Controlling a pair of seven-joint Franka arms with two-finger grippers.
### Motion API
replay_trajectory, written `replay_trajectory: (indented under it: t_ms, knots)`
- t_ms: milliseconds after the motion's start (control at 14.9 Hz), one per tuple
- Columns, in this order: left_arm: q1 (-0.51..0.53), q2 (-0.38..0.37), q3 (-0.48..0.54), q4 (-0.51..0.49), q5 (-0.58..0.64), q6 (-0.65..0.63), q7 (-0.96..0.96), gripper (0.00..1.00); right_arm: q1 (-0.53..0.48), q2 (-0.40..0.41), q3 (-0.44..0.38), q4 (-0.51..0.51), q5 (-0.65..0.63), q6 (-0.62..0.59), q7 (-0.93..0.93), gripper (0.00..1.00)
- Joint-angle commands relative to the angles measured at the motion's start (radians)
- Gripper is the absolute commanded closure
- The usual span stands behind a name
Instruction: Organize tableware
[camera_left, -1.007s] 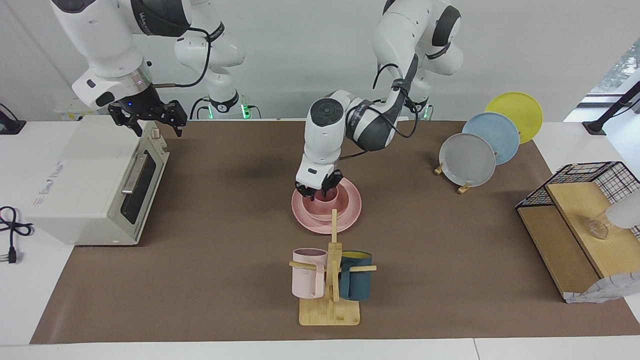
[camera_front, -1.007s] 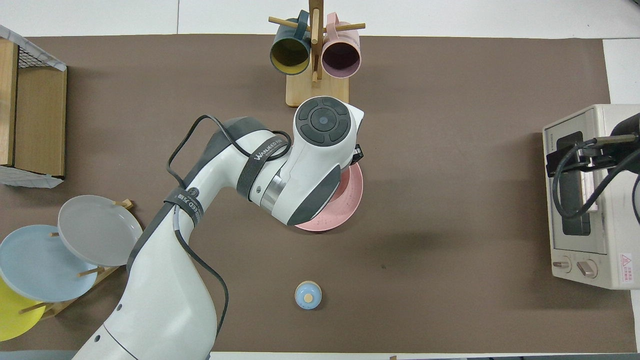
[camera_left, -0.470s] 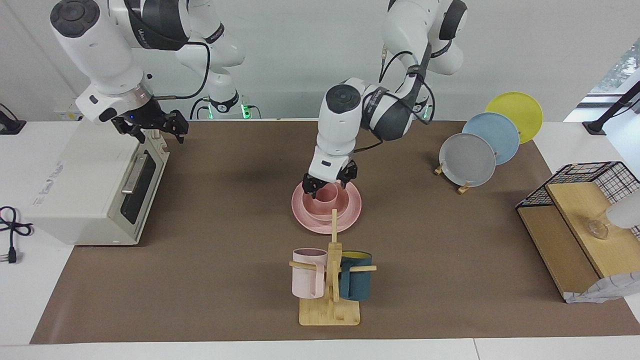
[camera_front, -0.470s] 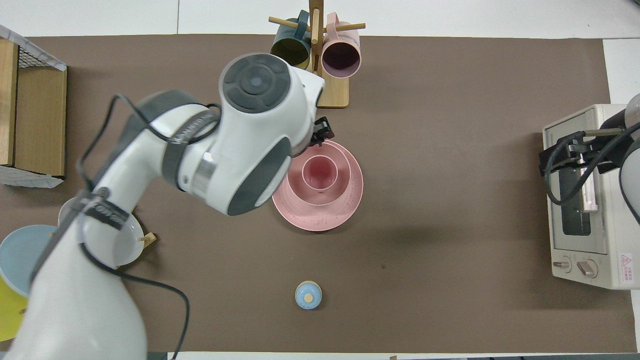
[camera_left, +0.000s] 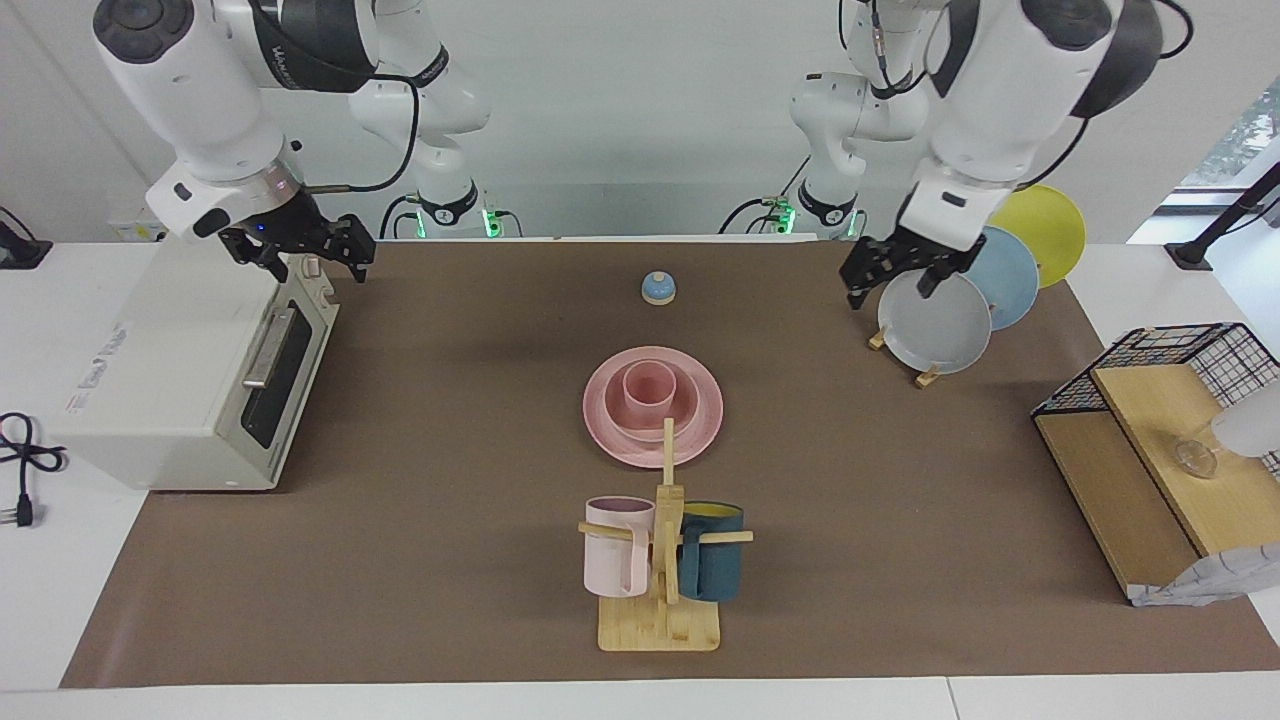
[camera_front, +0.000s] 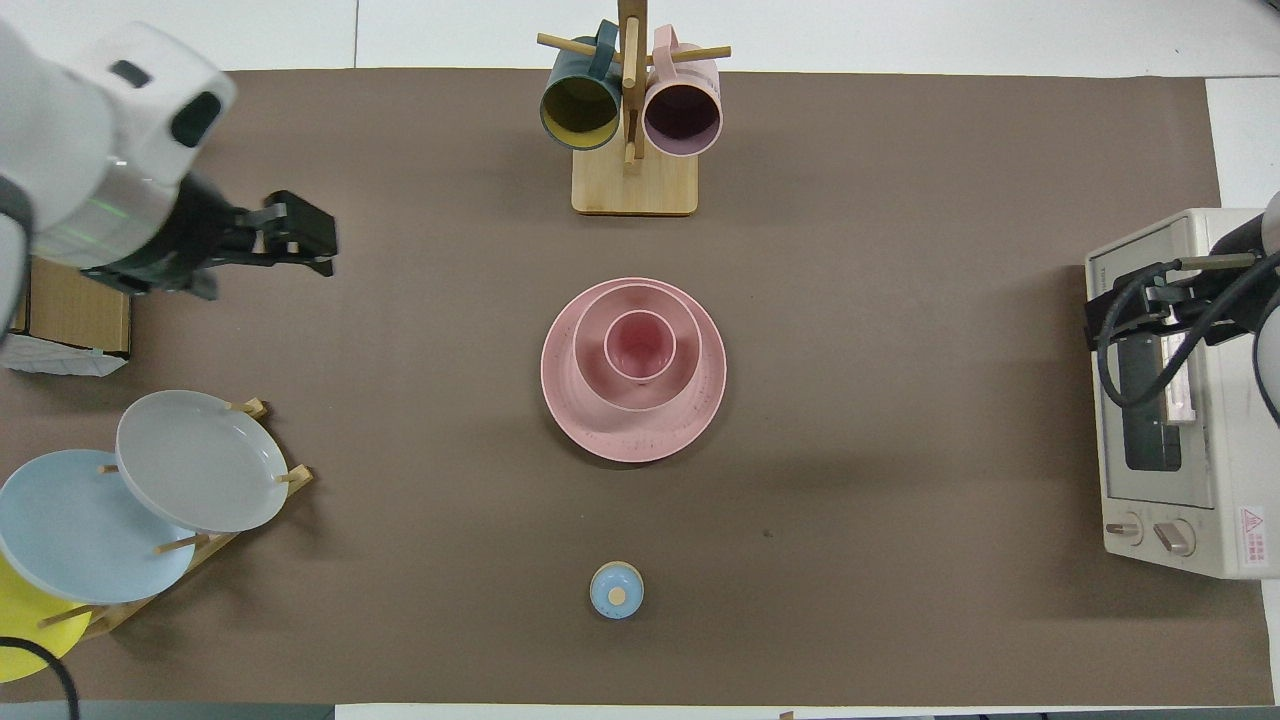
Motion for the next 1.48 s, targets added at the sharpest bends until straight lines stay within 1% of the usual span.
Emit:
replay_trajectory:
  t_ms: [0,67,134,268,403,537,671,738,1409]
  knots:
    - [0.091,-0.106,-0.014,-0.182,0.011,0.047,0.150,0.00,0.004,-0.011,-0.007,0.009,0.020,-0.017,0.001,0.00]
    - [0.106,-0.147,-0.014,-0.245,0.011,0.086,0.177,0.00,0.001,-0.014,-0.007,0.005,0.020,-0.016,-0.004,0.00]
    - [0.117,-0.174,-0.012,-0.283,0.011,0.107,0.190,0.00,-0.003,-0.017,-0.008,-0.004,0.022,-0.014,-0.011,0.00]
    - [0.123,-0.174,-0.012,-0.273,0.017,0.109,0.194,0.00,-0.006,-0.017,-0.008,-0.004,0.022,-0.014,-0.024,0.00]
    - [0.137,-0.171,-0.012,-0.236,0.019,0.080,0.188,0.00,-0.006,-0.019,-0.008,-0.002,0.022,-0.011,-0.022,0.00]
    - [0.151,-0.174,-0.014,-0.209,0.025,0.004,0.189,0.00,-0.002,-0.019,-0.005,0.007,0.020,-0.010,-0.021,0.00]
    - [0.149,-0.168,-0.014,-0.147,0.025,-0.092,0.191,0.00,-0.005,-0.021,-0.005,0.007,0.020,-0.010,-0.022,0.00]
    - [0.146,-0.169,-0.014,-0.140,0.025,-0.107,0.191,0.00,-0.005,-0.024,-0.005,0.007,0.022,-0.008,-0.022,0.00]
    - [0.151,-0.174,-0.034,-0.149,0.025,-0.097,0.191,0.00,-0.006,-0.039,-0.007,0.001,0.022,-0.010,-0.013,0.00]
